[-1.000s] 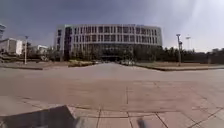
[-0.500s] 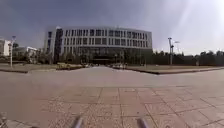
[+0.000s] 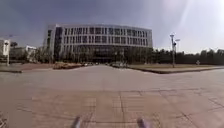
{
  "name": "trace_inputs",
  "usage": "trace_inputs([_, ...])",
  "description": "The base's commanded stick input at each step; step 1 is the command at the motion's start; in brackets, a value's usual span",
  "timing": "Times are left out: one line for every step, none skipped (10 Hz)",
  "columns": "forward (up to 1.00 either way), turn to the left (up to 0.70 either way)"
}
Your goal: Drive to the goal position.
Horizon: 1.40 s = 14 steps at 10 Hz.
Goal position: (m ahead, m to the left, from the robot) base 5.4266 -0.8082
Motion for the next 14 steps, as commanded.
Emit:
trace_inputs([1.00,0.00])
trace_inputs([1.00,0.00])
trace_inputs([1.00,0.00])
trace_inputs([1.00,0.00])
trace_inputs([1.00,0.00])
trace_inputs([1.00,0.00])
trace_inputs([1.00,0.00])
trace_inputs([1.00,0.00])
trace_inputs([1.00,0.00])
trace_inputs([1.00,0.00])
trace_inputs([1.00,0.00])
trace_inputs([1.00,0.00])
trace_inputs([1.00,0.00])
trace_inputs([1.00,0.00])
